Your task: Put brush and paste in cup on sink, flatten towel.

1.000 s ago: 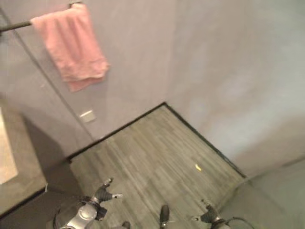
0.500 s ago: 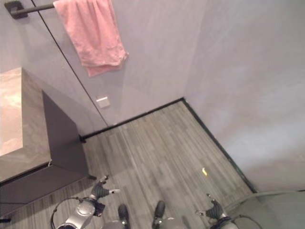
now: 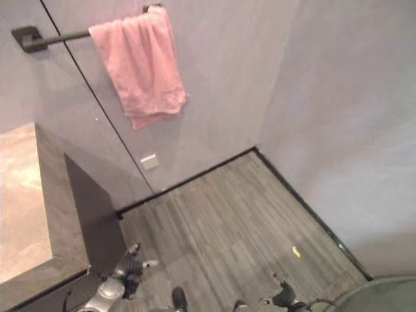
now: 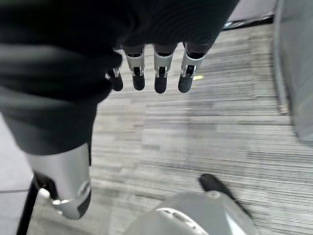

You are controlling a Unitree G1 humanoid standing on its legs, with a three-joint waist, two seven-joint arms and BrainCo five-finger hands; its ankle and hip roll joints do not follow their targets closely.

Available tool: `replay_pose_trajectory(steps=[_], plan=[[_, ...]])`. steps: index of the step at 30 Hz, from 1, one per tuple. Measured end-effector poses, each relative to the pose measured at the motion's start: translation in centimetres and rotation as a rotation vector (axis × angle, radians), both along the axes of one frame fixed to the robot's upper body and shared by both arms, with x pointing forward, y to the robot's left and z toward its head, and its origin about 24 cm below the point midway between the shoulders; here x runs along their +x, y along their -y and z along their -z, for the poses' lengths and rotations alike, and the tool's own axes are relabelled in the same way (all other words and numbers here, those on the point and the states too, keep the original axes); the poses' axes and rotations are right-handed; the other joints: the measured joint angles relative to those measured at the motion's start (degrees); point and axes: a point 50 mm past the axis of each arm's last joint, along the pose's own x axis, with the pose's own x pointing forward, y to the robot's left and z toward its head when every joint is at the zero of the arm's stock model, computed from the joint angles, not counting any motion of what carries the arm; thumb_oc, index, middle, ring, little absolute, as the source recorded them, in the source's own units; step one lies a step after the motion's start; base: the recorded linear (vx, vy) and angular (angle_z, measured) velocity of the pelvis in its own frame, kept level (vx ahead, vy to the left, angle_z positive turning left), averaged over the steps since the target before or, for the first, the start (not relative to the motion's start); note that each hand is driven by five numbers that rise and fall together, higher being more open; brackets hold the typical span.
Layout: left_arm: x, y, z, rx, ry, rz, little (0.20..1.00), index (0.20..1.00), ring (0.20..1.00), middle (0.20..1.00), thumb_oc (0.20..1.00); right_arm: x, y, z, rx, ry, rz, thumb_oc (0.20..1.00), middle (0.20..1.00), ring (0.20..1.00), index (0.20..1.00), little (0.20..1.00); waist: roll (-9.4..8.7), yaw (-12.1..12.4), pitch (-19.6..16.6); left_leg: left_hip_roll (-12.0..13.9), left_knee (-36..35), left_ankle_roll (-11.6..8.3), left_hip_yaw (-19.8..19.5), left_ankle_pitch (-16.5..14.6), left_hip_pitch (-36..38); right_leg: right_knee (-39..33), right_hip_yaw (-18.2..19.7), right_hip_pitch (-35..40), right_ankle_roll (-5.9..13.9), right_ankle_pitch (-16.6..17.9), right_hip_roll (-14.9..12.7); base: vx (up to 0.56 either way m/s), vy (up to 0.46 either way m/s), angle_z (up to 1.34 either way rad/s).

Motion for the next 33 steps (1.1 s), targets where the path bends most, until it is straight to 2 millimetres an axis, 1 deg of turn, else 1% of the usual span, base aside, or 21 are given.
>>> replay_pose_trajectory(steps=[2,4,5,6,7,9,11,12,15,16,17,19,20,21,22,25,26,27,29,31,33], plan=[[0.2,-0.2,-0.2,0.006,0.01,0.006,1.0,1.0,1.0,1.0,1.0,1.6,-0.4,-0.6,0.011,0.051,-0.016,1.0,1.0,1.0,1.0,1.0,0.12,0.6,0.3,-1.3,0.3,1.43,0.0,-1.9,0.7,6.2,0.6,-2.0,0.66,0.3,-1.4,0.16,0.215,0.13],[0.3,-0.5,-0.6,0.014,0.03,0.02,1.0,1.0,1.0,1.0,1.0,2.9,-0.7,-1.2,0.019,0.099,-0.031,1.0,1.0,1.0,1.0,1.0,-0.06,1.1,1.3,-2.1,0.0,1.33,0.4,-2.2,1.8,12.6,1.3,-5.0,0.8,0.3,-3.1,0.22,0.156,0.05],[0.0,-0.6,-0.6,0.025,0.024,0.032,1.0,1.0,1.0,1.0,1.0,3.8,-0.9,-1.7,0.023,0.131,-0.049,1.0,1.0,1.0,1.0,1.0,0.45,0.7,2.1,-3.0,-0.8,2.28,-1.6,-3.5,3.2,18.1,4.7,-6.8,0.84,1.6,-2.4,0.21,0.132,0.12],[-0.2,-0.7,-0.5,0.033,0.015,0.042,1.0,1.0,1.0,1.0,1.0,4.3,-1.0,-2.0,0.027,0.148,-0.053,1.0,1.0,1.0,1.0,1.0,0.63,0.6,3.1,-3.2,-2.1,2.73,-1.7,-3.4,4.9,21.6,7.3,-8.5,1.9,2.9,-2.2,0.21,0.109,0.22],[-0.9,-0.4,-0.1,0.029,-0.01,0.065,1.0,1.0,1.0,1.0,1.0,4.5,-1.3,-2.1,0.034,0.156,-0.059,1.0,1.0,1.0,1.0,1.0,1.53,0.1,3.9,-2.8,-3.6,2.36,-1.5,-2.6,6.7,20.6,7.3,-9.5,3.19,0.7,-1.9,0.18,0.003,0.18],[-1.1,-0.6,-0.1,0.029,-0.014,0.064,1.0,1.0,1.0,1.0,1.0,4.6,-1.7,-2.1,0.047,0.162,-0.071,1.0,1.0,1.0,1.0,1.0,1.0,-0.1,3.9,-3.0,-3.6,2.22,-1.8,-3.2,7.4,16.0,5.8,-10.9,3.22,0.6,-1.9,0.26,-0.04,0.18],[-1.6,-0.6,0.2,0.022,-0.03,0.052,1.0,1.0,1.0,1.0,1.0,4.5,-1.9,-2.1,0.055,0.159,-0.08,1.0,1.0,1.0,1.0,1.0,0.86,-0.5,3.9,-2.3,-3.5,1.74,-3.3,-4.2,7.6,3.7,4.4,-11.6,3.19,2.6,0.3,0.31,-0.143,0.2],[-1.7,-0.5,0.3,0.019,-0.04,0.054,1.0,1.0,1.0,1.0,1.0,4.3,-2.0,-2.1,0.06,0.153,-0.086,1.0,1.0,1.0,1.0,1.0,0.59,-1.3,4.0,-2.1,-3.5,1.54,-4.4,-4.2,8.0,-3.3,4.4,-11.5,2.9,5.9,1.5,0.27,-0.135,0.38],[-1.9,-0.6,0.6,0.022,-0.054,0.045,1.0,1.0,1.0,1.0,1.0,4.0,-2.0,-2.3,0.068,0.164,-0.093,1.0,1.0,1.0,1.0,1.0,-0.58,-2.2,4.2,-1.9,-3.6,-0.59,-5.8,-5.6,10.7,-15.9,4.5,-10.6,2.96,15.2,1.7,0.26,-0.126,0.35],[-2.0,-0.7,0.6,0.023,-0.059,0.039,1.0,1.0,1.0,1.0,1.0,3.9,-2.1,-2.2,0.07,0.161,-0.092,1.0,1.0,1.0,1.0,1.0,-1.32,-2.5,4.0,-1.8,-3.6,-1.64,-6.5,-6.0,11.8,-18.7,4.5,-9.5,3.21,17.3,1.5,0.25,-0.134,0.46],[-2.3,-0.8,0.8,0.021,-0.071,0.024,1.0,1.0,1.0,1.0,1.0,3.4,-1.9,-1.9,0.066,0.141,-0.086,1.0,1.0,1.0,1.0,1.0,-1.85,-3.1,3.8,-0.9,-3.7,-3.75,-8.4,-7.8,14.4,-19.8,4.6,-6.8,3.46,22.1,1.4,0.24,-0.151,0.64],[-2.4,0.1,1.1,-0.005,-0.073,0.021,1.0,1.0,1.0,1.0,1.0,2.9,-1.2,-1.7,0.048,0.117,-0.073,1.0,1.0,1.0,1.0,1.0,-0.2,-3.7,3.3,1.3,-3.4,-4.43,-9.9,-8.4,15.4,-18.7,4.0,-5.2,0.83,21.3,3.8,0.27,-0.179,0.51],[-2.2,1.0,1.2,-0.034,-0.064,0.02,1.0,1.0,1.0,1.0,1.0,2.8,-0.6,-1.6,0.028,0.099,-0.071,1.0,1.0,1.0,1.0,1.0,2.01,-3.0,2.3,4.2,-2.2,-4.34,-9.9,-8.3,15.5,-18.5,4.1,-4.2,-0.67,19.6,6.8,0.31,-0.2,0.17],[-2.3,1.1,1.3,-0.041,-0.068,0.012,1.0,1.0,1.0,1.0,1.0,2.9,-0.5,-1.5,0.025,0.095,-0.071,1.0,1.0,1.0,1.0,1.0,2.31,-3.0,2.0,5.0,-1.5,-4.48,-10.0,-8.4,15.4,-18.5,4.2,-3.9,-1.28,19.1,7.6,0.32,-0.218,0.1],[-2.1,1.4,1.3,-0.052,-0.065,0.001,1.0,1.0,1.0,1.0,1.0,4.3,-0.4,-2.2,0.018,0.136,-0.085,1.0,1.0,1.0,1.0,1.0,2.52,-3.3,2.0,6.4,0.2,-4.92,-10.9,-7.5,15.2,-18.4,3.3,-2.8,-2.36,18.2,8.7,0.2,-0.147,0.12],[-1.8,1.3,1.3,-0.057,-0.065,-0.01,1.0,1.0,1.0,1.0,1.0,5.2,0.1,-2.8,0.005,0.168,-0.079,1.0,1.0,1.0,1.0,1.0,1.69,-3.1,1.6,8.3,4.6,-7.09,-13.7,-5.3,13.4,-18.0,1.6,-1.1,-3.24,16.2,10.2,0.24,-0.237,0.31],[-1.1,1.4,1.1,-0.053,-0.054,-0.004,1.0,1.0,1.0,1.0,1.0,5.0,0.3,-2.7,0.001,0.162,-0.07,1.0,1.0,1.0,1.0,1.0,0.88,-3.5,1.4,8.4,8.1,-8.54,-16.1,-4.4,10.9,-18.3,1.0,-0.6,-3.25,15.5,10.0,0.2,-0.288,0.71],[-0.3,1.3,0.7,-0.046,-0.036,0.002,1.0,1.0,1.0,1.0,1.0,4.8,0.4,-2.6,-0.002,0.153,-0.066,1.0,1.0,1.0,1.0,1.0,-0.52,-3.6,1.5,8.2,13.9,-11.47,-17.5,-2.8,6.8,-18.3,0.6,-0.4,-4.16,14.7,9.2,0.13,-0.221,0.74],[0.1,1.2,0.5,-0.054,-0.027,-0.013,1.0,1.0,1.0,1.0,1.0,4.7,0.6,-2.6,-0.004,0.151,-0.058,1.0,1.0,1.0,1.0,1.0,-1.67,-3.4,2.0,8.4,21.0,-14.55,-17.5,1.0,1.9,-18.5,-0.4,0.2,-5.08,13.8,9.0,0.09,-0.165,0.58],[-0.2,1.1,0.7,-0.06,-0.036,-0.021,1.0,1.0,1.0,1.0,1.0,4.3,0.9,-2.5,-0.005,0.142,-0.047,1.0,1.0,1.0,1.0,1.0,-2.19,-3.3,3.0,8.8,24.8,-14.66,-16.9,3.8,0.2,-17.9,-1.1,1.3,-7.14,12.3,9.1,0.17,-0.13,0.43],[-0.4,1.2,0.8,-0.061,-0.042,-0.02,1.0,1.0,1.0,1.0,1.0,3.8,1.4,-2.2,-0.02,0.119,-0.039,1.0,1.0,1.0,1.0,1.0,-2.65,-3.3,3.2,9.4,27.0,-13.71,-11.8,2.4,-2.7,-19.3,-2.4,1.9,-7.65,11.7,9.1,0.21,-0.014,0.32]])
